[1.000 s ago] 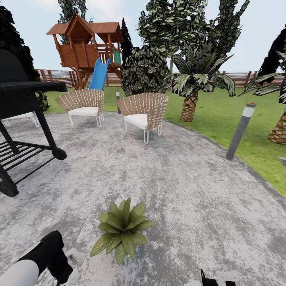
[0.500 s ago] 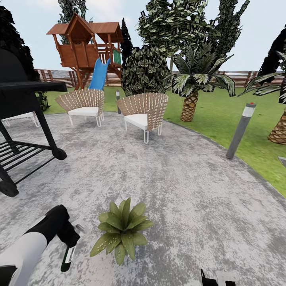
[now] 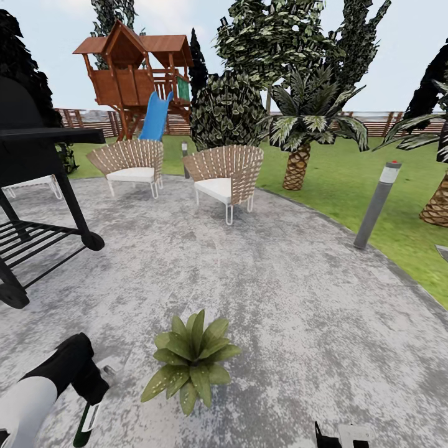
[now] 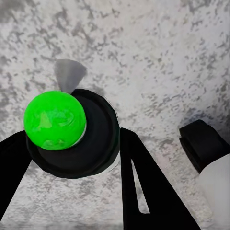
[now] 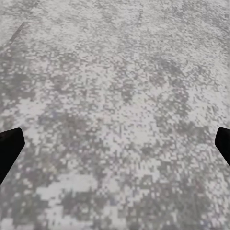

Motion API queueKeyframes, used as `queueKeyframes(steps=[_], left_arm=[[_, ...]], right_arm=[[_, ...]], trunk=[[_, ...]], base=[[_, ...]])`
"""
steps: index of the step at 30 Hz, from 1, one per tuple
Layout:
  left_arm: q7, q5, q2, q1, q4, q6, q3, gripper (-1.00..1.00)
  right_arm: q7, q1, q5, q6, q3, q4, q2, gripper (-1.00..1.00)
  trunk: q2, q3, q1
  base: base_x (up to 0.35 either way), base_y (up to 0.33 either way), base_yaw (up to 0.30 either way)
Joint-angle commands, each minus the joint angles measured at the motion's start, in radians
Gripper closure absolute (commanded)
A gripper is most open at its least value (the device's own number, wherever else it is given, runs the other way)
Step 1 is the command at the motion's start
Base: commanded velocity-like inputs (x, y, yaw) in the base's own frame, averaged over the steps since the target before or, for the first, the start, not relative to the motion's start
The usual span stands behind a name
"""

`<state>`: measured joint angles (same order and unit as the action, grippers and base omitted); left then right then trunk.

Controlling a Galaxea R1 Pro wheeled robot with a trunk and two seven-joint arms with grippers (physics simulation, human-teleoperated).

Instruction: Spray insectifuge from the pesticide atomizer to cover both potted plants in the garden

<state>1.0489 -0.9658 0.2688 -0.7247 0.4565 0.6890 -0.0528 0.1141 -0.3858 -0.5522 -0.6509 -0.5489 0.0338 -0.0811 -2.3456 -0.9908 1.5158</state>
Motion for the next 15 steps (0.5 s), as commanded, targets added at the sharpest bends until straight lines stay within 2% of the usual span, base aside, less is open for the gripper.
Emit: queueKeyframes(steps=[1, 4, 12, 15], left_arm=[[0.007, -0.005, 0.003, 0.0, 0.001, 0.007, -0.006, 1.0], [0.006, -0.002, 0.002, 0.001, 0.001, 0.007, -0.005, 1.0], [0.001, 0.001, -0.021, 0.001, 0.01, 0.013, -0.01, 1.0], [0.001, 0.002, -0.022, 0.001, 0.009, 0.015, -0.011, 1.0]], right_arm=[[0.008, -0.001, -0.011, -0.003, -0.003, -0.002, 0.0, -1.0], [0.008, -0.001, -0.011, -0.003, -0.003, -0.002, 0.0, -1.0], [0.007, -0.001, -0.011, -0.003, -0.003, -0.002, 0.0, -1.0], [0.007, -0.001, -0.011, -0.003, -0.003, -0.002, 0.0, -1.0]], trunk=[[0.0, -0.001, 0.0], [0.0, -0.001, 0.0], [0.0, -0.001, 0.0], [0.0, -0.001, 0.0]], base=[[0.0, 0.0, 0.0], [0.0, 0.0, 0.0], [0.0, 0.0, 0.003], [0.0, -0.028, 0.176]])
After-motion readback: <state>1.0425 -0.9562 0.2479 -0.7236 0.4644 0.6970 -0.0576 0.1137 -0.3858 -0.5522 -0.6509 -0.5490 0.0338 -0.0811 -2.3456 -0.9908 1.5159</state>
